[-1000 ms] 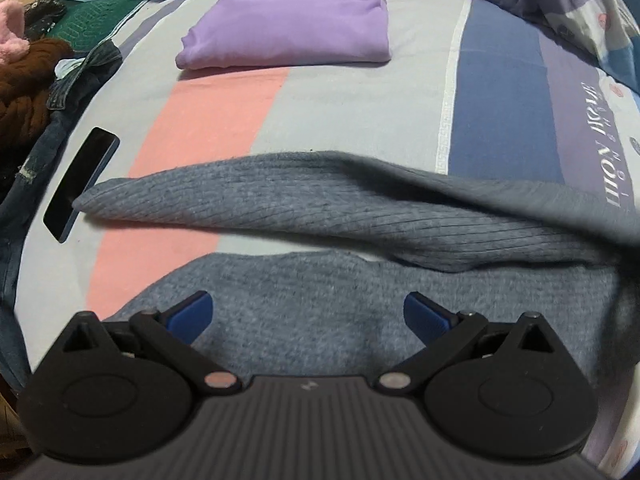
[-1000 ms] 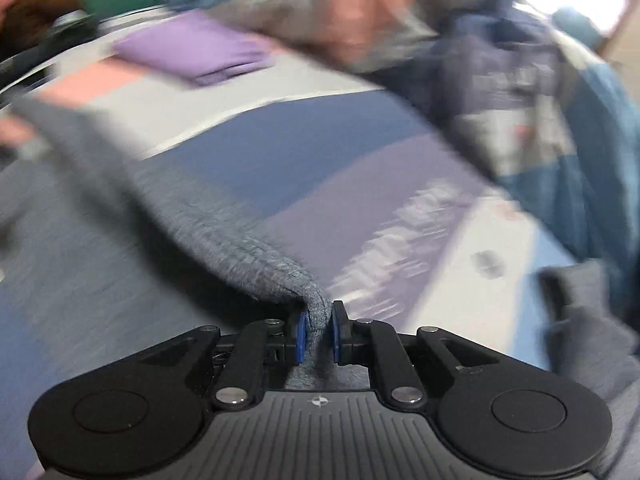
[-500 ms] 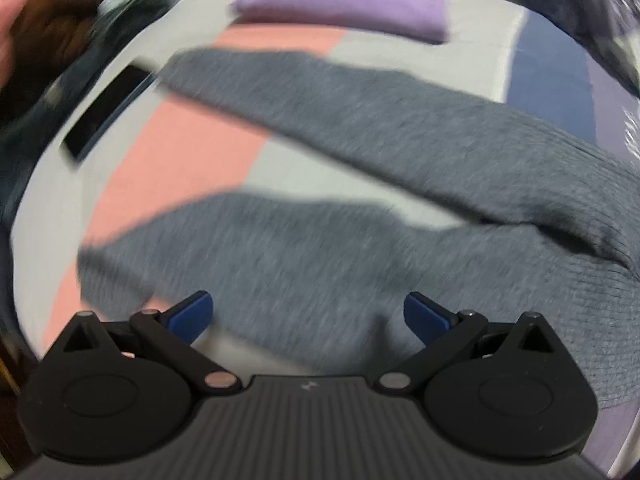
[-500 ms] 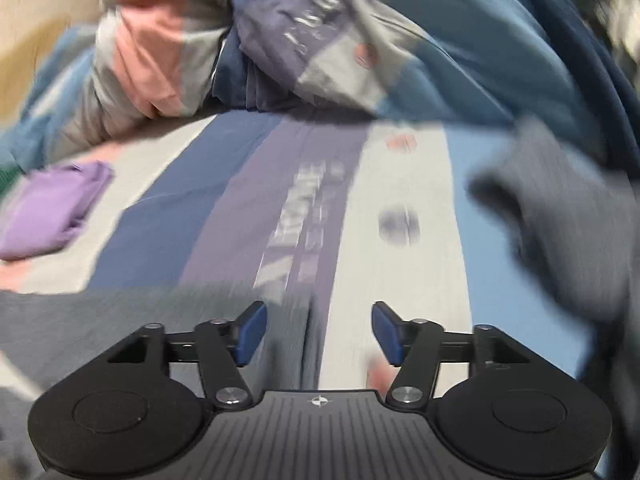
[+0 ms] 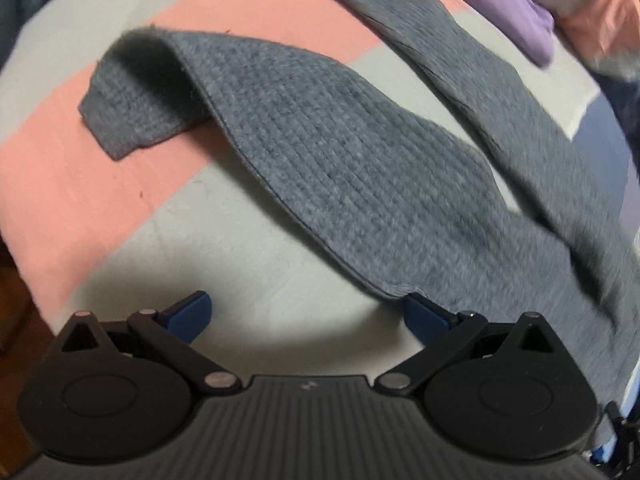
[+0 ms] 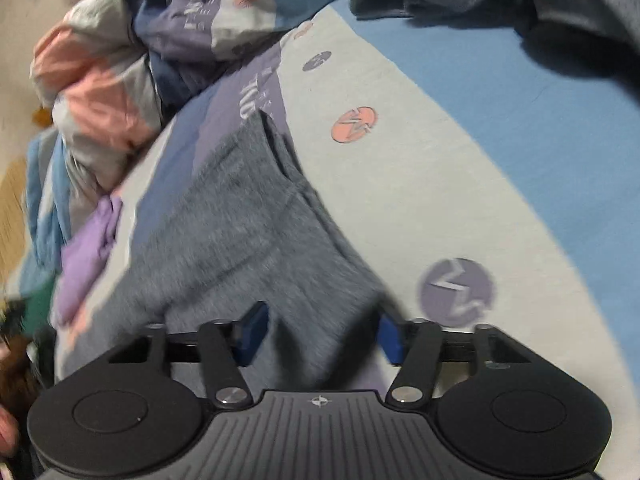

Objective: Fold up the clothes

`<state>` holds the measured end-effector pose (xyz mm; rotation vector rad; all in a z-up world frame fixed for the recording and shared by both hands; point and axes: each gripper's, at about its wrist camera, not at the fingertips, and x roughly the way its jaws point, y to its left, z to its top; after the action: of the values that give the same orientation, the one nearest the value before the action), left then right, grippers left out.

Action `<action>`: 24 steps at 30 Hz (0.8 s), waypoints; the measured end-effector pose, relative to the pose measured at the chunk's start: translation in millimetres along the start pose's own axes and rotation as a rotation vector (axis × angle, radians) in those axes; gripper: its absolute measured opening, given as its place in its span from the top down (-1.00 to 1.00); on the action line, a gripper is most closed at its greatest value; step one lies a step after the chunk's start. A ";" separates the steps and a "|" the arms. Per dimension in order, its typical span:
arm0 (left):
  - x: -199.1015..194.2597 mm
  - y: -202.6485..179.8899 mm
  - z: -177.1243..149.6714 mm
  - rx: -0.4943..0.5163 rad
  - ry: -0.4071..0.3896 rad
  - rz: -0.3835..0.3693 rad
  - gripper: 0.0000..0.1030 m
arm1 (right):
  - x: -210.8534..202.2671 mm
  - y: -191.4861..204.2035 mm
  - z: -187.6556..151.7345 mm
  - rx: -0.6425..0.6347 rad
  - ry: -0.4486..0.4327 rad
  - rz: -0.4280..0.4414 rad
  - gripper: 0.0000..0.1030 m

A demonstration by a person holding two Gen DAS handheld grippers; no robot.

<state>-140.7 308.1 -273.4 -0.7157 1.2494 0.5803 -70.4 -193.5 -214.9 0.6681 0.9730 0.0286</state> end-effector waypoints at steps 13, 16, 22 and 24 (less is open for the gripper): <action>-14.9 85.8 69.2 -0.413 -0.212 -0.194 -0.95 | 13.1 12.0 6.1 -0.023 0.008 0.006 -0.05; -17.4 96.6 81.9 -0.480 -0.222 -0.197 -0.68 | 13.5 11.8 6.2 -0.024 0.002 -0.020 0.61; -26.0 103.7 86.7 -0.502 -0.228 -0.175 0.53 | 11.6 8.4 12.6 0.024 0.020 0.003 0.87; -35.5 109.2 84.4 -0.547 -0.243 -0.240 0.72 | 2.5 12.0 14.7 0.033 0.002 0.014 0.87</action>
<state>-175.7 443.0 -243.8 -1.1936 0.7635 0.7926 -54.5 -190.6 -204.7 0.7054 0.9725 0.0256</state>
